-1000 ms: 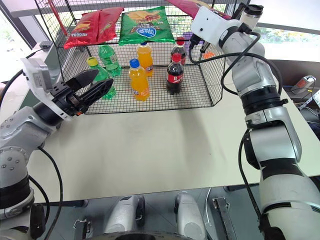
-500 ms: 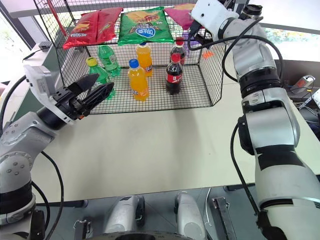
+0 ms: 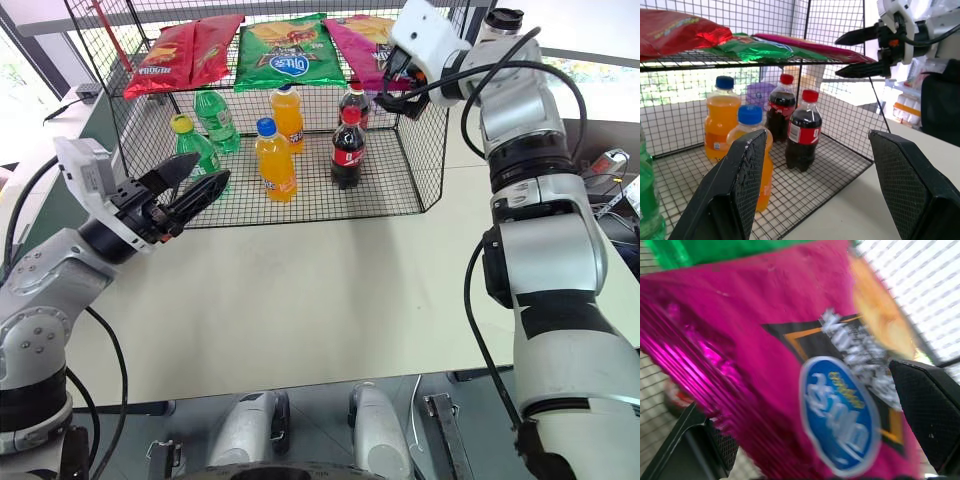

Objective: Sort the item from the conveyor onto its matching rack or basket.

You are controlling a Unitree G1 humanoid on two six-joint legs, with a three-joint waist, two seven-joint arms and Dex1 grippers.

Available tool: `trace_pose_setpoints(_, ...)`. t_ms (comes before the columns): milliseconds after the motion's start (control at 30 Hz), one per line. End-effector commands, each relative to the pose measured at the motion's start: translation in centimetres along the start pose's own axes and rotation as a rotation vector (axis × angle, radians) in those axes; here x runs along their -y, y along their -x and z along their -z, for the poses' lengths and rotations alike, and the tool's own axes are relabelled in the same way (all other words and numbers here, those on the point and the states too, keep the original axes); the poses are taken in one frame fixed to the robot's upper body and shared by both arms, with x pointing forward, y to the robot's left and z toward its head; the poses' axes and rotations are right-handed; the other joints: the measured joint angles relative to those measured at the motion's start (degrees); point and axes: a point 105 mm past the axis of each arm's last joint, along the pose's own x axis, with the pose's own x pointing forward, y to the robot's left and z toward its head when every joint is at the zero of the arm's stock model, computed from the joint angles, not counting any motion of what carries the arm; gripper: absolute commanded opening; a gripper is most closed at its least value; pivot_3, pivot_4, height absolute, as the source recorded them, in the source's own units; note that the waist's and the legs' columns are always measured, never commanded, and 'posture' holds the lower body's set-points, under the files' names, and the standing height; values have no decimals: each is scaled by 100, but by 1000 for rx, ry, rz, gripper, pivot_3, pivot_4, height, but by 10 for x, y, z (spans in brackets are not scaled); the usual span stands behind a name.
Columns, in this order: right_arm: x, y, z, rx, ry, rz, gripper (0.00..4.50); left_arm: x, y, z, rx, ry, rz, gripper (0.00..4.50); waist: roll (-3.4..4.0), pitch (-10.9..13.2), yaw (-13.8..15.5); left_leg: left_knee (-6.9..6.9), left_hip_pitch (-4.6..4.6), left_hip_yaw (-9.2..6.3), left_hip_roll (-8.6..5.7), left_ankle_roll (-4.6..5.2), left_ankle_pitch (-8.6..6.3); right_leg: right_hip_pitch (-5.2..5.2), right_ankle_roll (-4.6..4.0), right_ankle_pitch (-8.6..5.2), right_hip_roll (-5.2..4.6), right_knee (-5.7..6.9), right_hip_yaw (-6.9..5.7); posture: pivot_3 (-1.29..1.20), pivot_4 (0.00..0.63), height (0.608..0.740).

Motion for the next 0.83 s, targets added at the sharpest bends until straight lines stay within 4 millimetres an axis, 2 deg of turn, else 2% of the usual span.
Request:
trace_pose_setpoints(33, 11, 11, -32, 143, -6, 35, 4443, 1, 1, -9, 37, -31, 0, 3392, 0, 0, 6, 0, 0, 0, 0, 0, 0, 0, 0, 0, 0, 0, 0, 0, 150, 740)
trace_pose_setpoints(233, 5, 20, -37, 220, -12, 42, 4443, -3, 1, -9, 30, -35, -19, 3392, 0, 0, 21, 1, 0, 0, 0, 0, 0, 2, 0, 0, 0, -1, -1, 0, 150, 740)
trace_pose_setpoints(433, -6, 45, -49, 363, -22, 55, 4443, -14, 3, -2, -36, -69, -47, 3392, 0, 0, 22, 0, -1, 0, 0, 0, 0, 0, 1, 0, 0, 1, -1, 0, 150, 740)
trace_pose_setpoints(600, -28, 87, -48, 454, -110, 50, 4443, -20, 12, 10, -125, -56, -27, 3392, -1, 0, 48, -2, -2, -2, 0, 0, 0, 1, 1, 0, -2, -1, -6, 0, 150, 740)
trace_pose_setpoints(700, -43, 104, -45, 476, -214, 37, 4443, -23, 19, 11, -154, -54, -17, 3392, -1, 0, 36, 0, -1, -3, 1, -1, -1, 2, 0, -1, -4, -1, -7, 0, 150, 740)
trace_pose_setpoints(833, -76, 122, -26, 459, -388, -37, 4443, -23, 25, 9, -181, -63, -13, 3392, -1, -1, 32, -1, 2, -6, 2, -1, -1, 3, -5, -3, -3, 1, -8, 0, 150, 740)
